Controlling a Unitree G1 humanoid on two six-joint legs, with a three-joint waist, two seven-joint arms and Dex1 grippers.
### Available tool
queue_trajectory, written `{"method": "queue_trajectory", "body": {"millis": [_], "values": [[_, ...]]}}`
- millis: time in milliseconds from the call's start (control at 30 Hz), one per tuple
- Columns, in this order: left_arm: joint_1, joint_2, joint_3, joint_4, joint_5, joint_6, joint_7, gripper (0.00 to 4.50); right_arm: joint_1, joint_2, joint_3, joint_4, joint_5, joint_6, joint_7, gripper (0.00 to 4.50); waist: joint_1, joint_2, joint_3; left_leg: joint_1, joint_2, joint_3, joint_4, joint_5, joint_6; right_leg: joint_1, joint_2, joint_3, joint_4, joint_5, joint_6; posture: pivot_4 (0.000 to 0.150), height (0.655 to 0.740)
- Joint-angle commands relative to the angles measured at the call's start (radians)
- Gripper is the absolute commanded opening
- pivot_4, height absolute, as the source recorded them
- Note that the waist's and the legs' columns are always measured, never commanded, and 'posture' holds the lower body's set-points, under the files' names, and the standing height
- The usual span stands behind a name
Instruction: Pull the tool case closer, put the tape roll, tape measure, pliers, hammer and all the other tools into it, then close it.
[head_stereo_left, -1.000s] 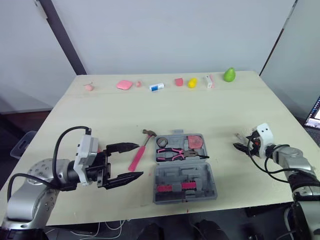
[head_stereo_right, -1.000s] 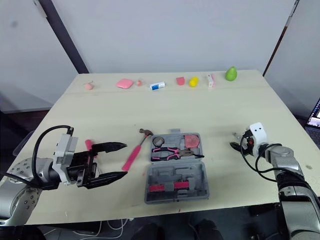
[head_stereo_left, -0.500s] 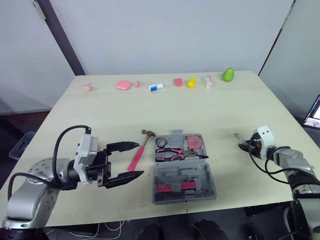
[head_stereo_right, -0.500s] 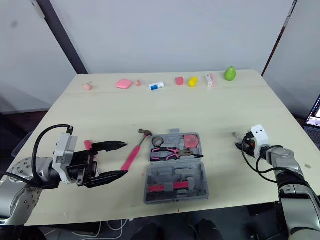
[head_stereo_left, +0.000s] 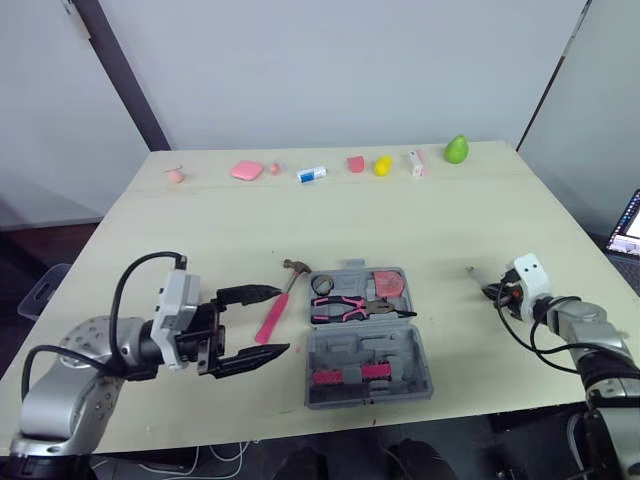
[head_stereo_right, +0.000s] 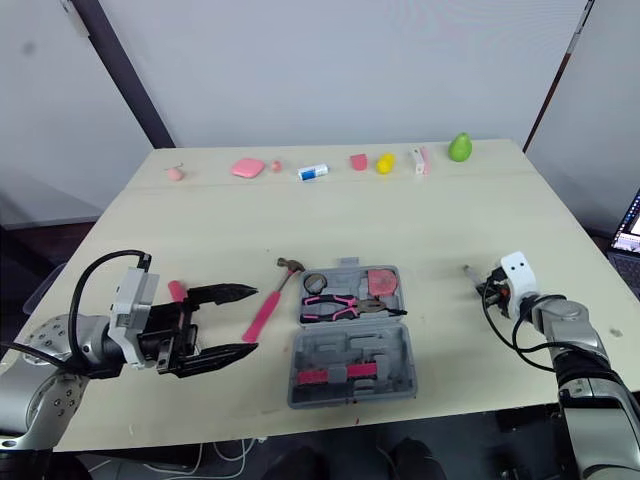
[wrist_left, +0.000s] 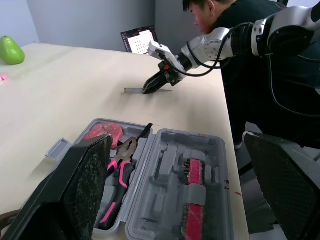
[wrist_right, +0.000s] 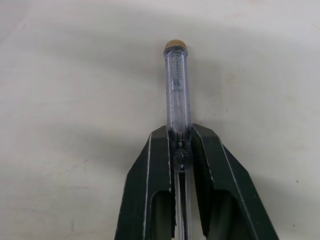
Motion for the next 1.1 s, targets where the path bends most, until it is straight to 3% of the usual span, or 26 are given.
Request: {"method": "queue_trajectory", "body": {"millis": [33, 400, 700, 900, 1100], "values": [[-0.012, 0.0, 0.016, -0.002, 0.002, -0.03, -0.012, 4.5, 0.025, -0.029, -0.019, -0.113, 0.018, 0.017, 0.024, 0.07, 0.0, 0.0, 0.0, 0.0, 0.0, 0.0, 0.0, 0.0, 0.0, 0.0, 0.0, 0.0, 0.0, 0.0, 0.0, 0.15, 0.74], [-0.023, 0.001, 0.011, 0.04, 0.021, -0.068, -0.037, 4.5, 0.2, -0.075, -0.011, -0.625, 0.076, 0.259, 0.061, 0.07, 0.003, 0.0, 0.0, 0.0, 0.0, -0.002, 0.0, 0.0, 0.0, 0.0, 0.0, 0.0, 0.0, 0.0, 0.0, 0.15, 0.74], [-0.035, 0.007, 0.013, 0.084, 0.034, -0.098, -0.063, 4.5, 0.28, -0.092, 0.027, -0.917, 0.116, 0.38, 0.084, 0.07, 0.003, 0.0, 0.0, 0.0, 0.0, -0.002, 0.0, 0.0, 0.0, 0.0, 0.0, -0.001, 0.0, 0.0, 0.0, 0.15, 0.74], [-0.035, 0.017, 0.014, 0.134, 0.054, -0.119, -0.095, 4.5, 0.283, -0.096, 0.146, -1.11, 0.13, 0.467, 0.114, 0.07, 0.003, 0.0, 0.0, 0.0, 0.0, -0.002, 0.0, 0.0, 0.0, -0.001, 0.0, -0.001, 0.0, 0.0, 0.0, 0.15, 0.74], [-0.047, 0.026, 0.005, 0.191, 0.087, -0.156, -0.132, 4.5, 0.206, -0.08, 0.286, -1.186, 0.118, 0.543, 0.125, 0.07, 0.004, 0.0, 0.0, -0.001, 0.0, -0.003, 0.0, 0.0, 0.0, -0.001, 0.0, -0.002, 0.0, 0.0, 0.0, 0.15, 0.74]]}}
